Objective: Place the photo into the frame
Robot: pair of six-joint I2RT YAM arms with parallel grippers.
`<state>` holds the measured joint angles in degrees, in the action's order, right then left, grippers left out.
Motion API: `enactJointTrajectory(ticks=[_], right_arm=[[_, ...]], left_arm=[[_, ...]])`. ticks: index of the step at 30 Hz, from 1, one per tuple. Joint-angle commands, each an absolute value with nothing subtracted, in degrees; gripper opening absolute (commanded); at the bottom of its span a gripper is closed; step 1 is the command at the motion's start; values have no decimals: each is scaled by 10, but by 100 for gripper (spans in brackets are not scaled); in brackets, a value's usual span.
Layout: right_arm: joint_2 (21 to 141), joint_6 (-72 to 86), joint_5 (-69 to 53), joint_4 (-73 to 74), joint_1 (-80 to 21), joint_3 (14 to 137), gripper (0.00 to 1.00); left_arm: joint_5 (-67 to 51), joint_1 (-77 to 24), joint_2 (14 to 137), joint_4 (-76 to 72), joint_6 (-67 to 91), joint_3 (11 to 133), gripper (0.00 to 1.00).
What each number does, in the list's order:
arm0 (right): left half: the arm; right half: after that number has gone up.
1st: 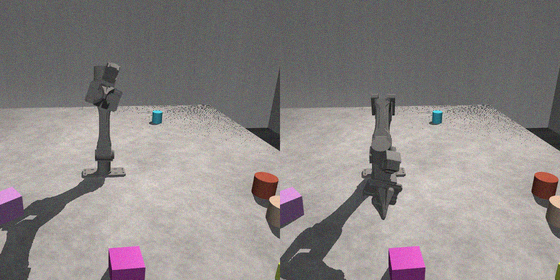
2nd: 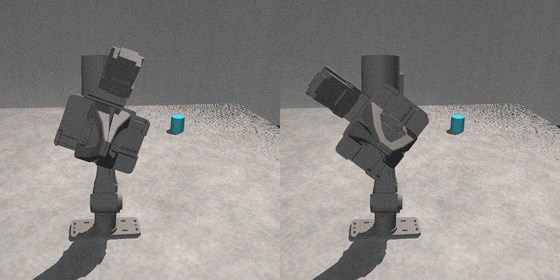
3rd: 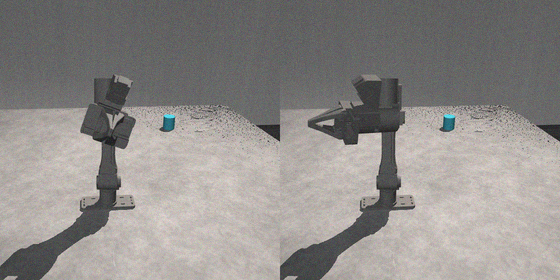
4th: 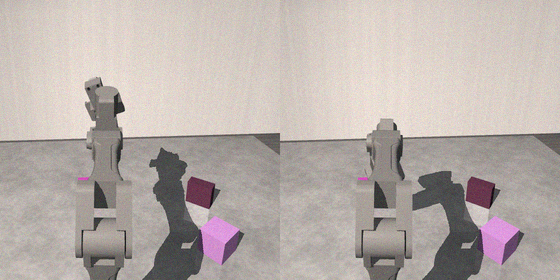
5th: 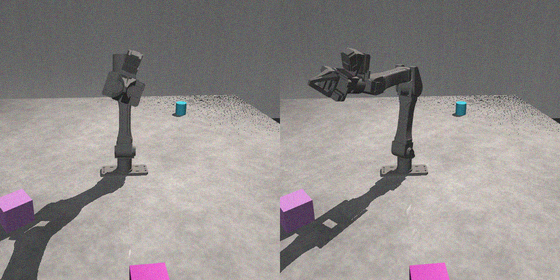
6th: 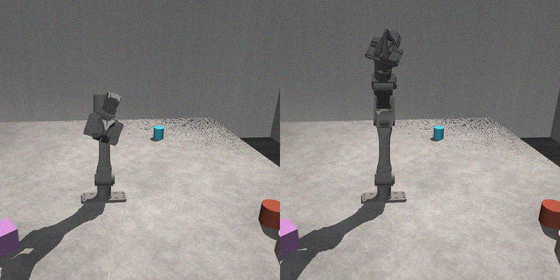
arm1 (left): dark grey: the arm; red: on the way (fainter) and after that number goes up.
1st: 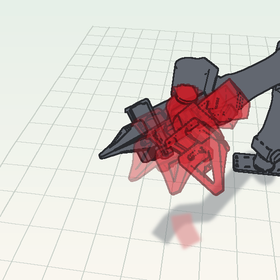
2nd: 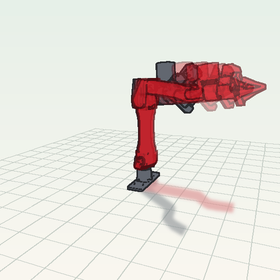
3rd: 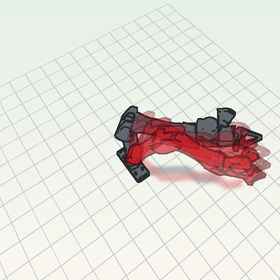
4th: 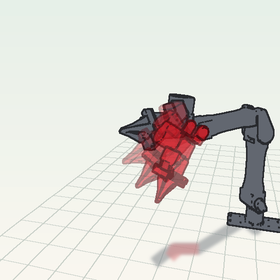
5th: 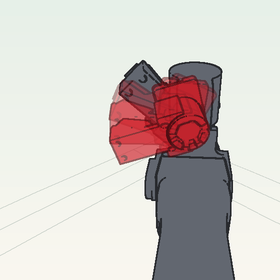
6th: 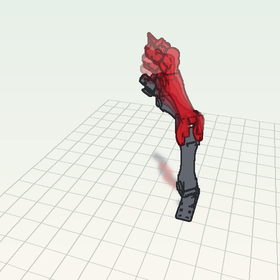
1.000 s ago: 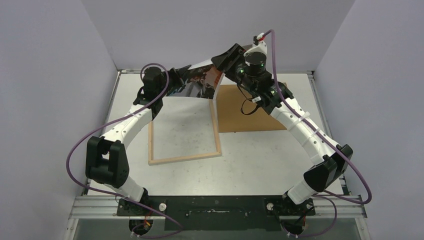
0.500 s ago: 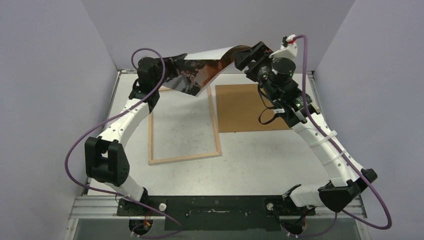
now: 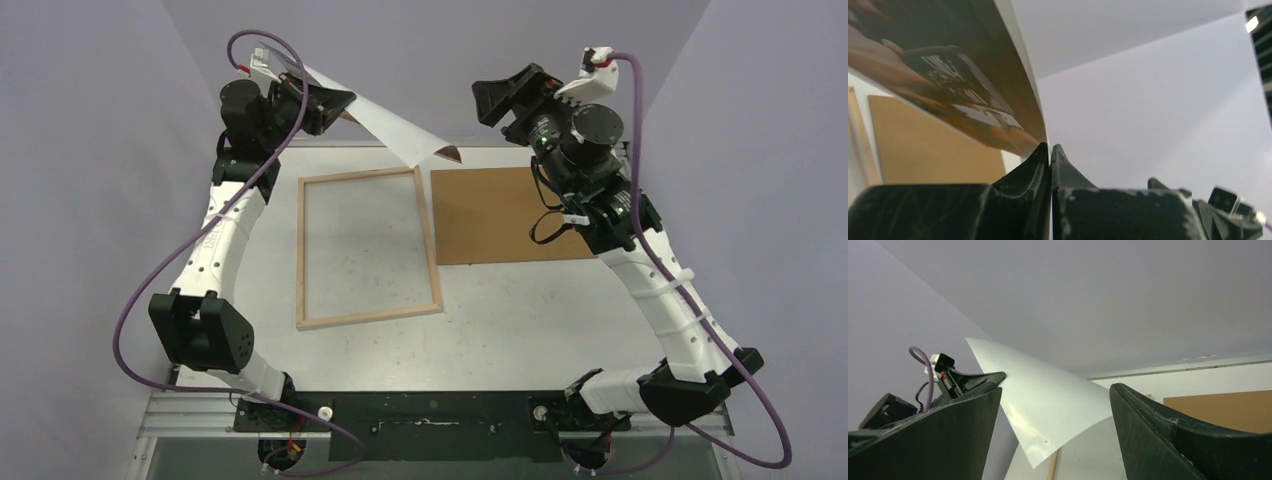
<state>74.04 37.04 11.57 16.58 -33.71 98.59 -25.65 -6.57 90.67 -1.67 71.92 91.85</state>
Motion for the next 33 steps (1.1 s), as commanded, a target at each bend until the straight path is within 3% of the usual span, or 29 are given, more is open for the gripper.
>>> enactJointTrajectory(ticks=[1,9,13,19,25,33], right_arm=[[794,369,35,166,-335,1009,81],[829,370,34,202,-332,995,83],[859,436,-67,201,-284,969,85],[896,539,-170,147,-252,903,86],[895,528,-163,165,-250,890,85],[912,539,-160,169,-247,884,82]], left_arm=[[-413,-43,886,82,588,966,0],[-604,-34,897,231,459,1009,0],[-658,-22,881,257,422,988,0],[-676,-7,887,289,399,948,0],[-611,-14,930,401,335,974,0],[-607,-54,979,416,319,1025,0]])
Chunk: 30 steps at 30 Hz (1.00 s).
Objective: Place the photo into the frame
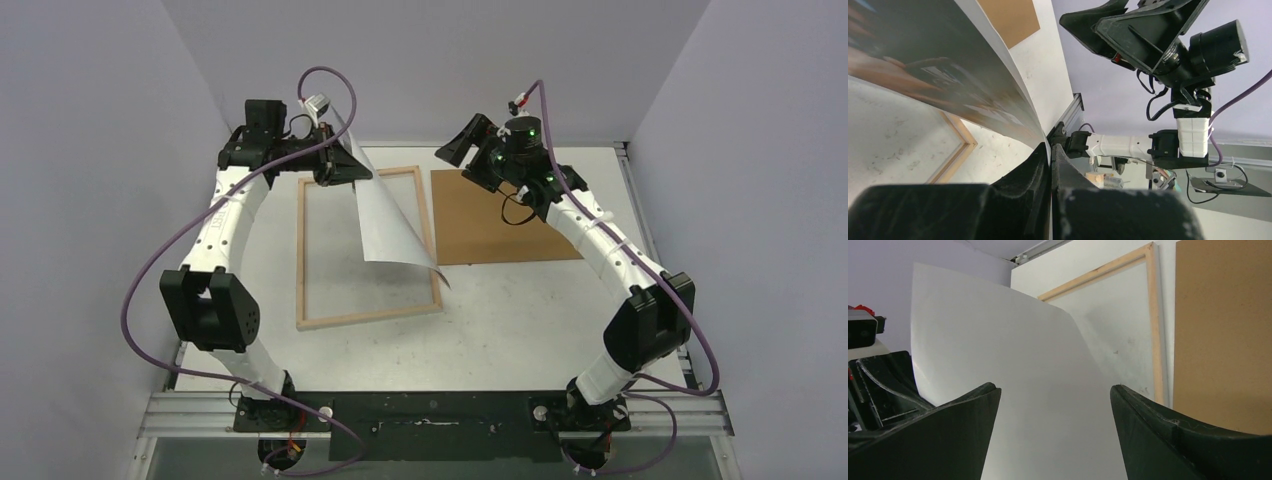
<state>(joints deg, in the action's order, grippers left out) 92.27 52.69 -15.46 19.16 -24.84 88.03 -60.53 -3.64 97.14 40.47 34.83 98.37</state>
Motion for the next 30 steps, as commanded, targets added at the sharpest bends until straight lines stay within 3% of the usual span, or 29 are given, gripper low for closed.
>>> enactJointTrajectory(ticks=[1,11,19,24,30], right_arm=[[914,542,-159,168,-247,883,82],[936,558,-161,167,-247,889,80],[948,560,-163,170,-247,889,79],[964,566,-192,147,-254,898,76],[973,567,-189,154,-259,907,76]], left_arm=[[-607,-55,985,405,330,1025,0],[-629,-47,1012,392,329,1049,0],[-642,6,960,374,302,871,0],[-660,53,935,276,339,756,0],[-653,78,929,328,287,722,0]])
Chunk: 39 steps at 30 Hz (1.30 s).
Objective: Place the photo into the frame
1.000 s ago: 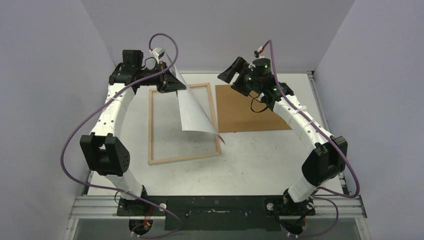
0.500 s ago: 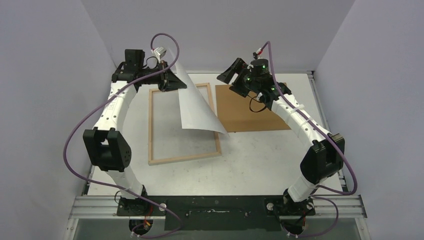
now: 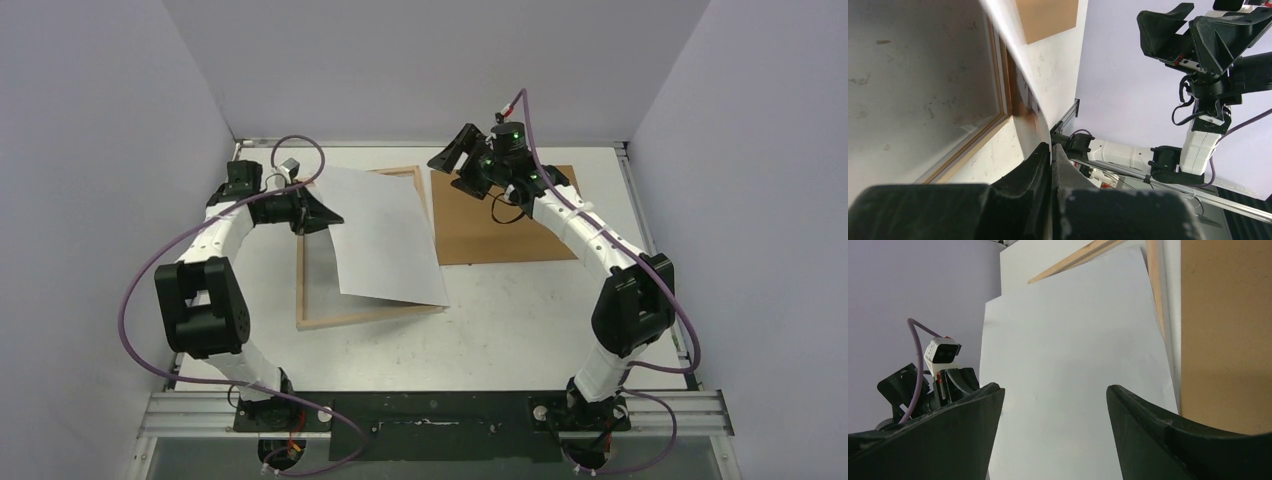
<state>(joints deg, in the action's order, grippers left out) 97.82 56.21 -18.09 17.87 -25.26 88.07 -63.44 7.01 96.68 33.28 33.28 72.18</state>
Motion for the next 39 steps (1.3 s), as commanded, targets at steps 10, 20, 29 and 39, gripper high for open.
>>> enactJointTrajectory(ticks=[10,20,29,39], right_arm=[[1000,551,-200,208,-268,936,76],[997,535,-200,229,-268,918,76],[1013,488,-175,270,-268,913,79],[1051,466,-181,295,-268,887,78]], left_arm=[[-550,91,1020,524,143,791,0],[-483,112,1053,570,116,805,0],[-448,119,1092,597,111,843,0],[-383,107,1150,659,81,918,0]])
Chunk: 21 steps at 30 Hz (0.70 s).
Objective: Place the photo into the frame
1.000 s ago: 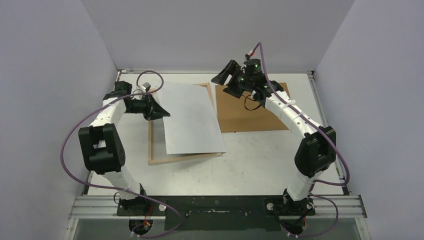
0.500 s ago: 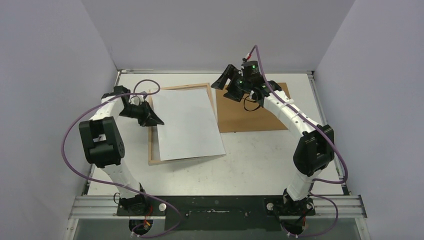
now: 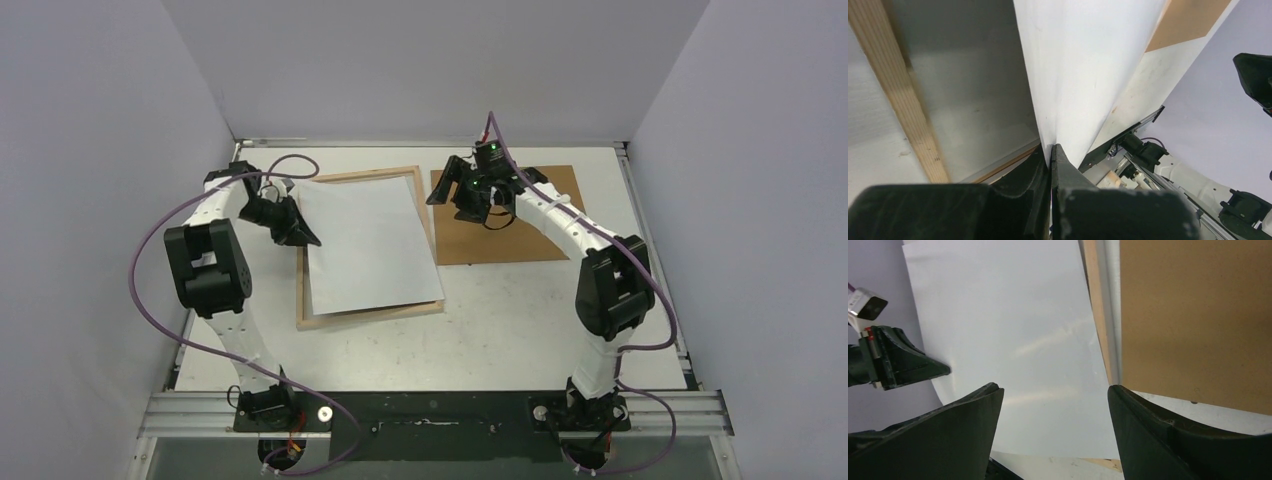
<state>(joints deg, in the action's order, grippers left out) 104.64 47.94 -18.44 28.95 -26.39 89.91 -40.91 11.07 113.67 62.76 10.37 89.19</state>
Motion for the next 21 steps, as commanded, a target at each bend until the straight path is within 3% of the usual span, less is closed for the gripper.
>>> enactJointTrajectory(ticks=[1,11,21], right_arm=[[1053,466,-181,294,-268,885,78],[1088,435,-142,348,-273,902,77],[1100,417,-141,373,-277,904,76]], left_arm=[[-379,105,1155,664,78,924,0],[-323,97,1208,737,46,1035,0],[-303,75,1243,739,40,1059,0]])
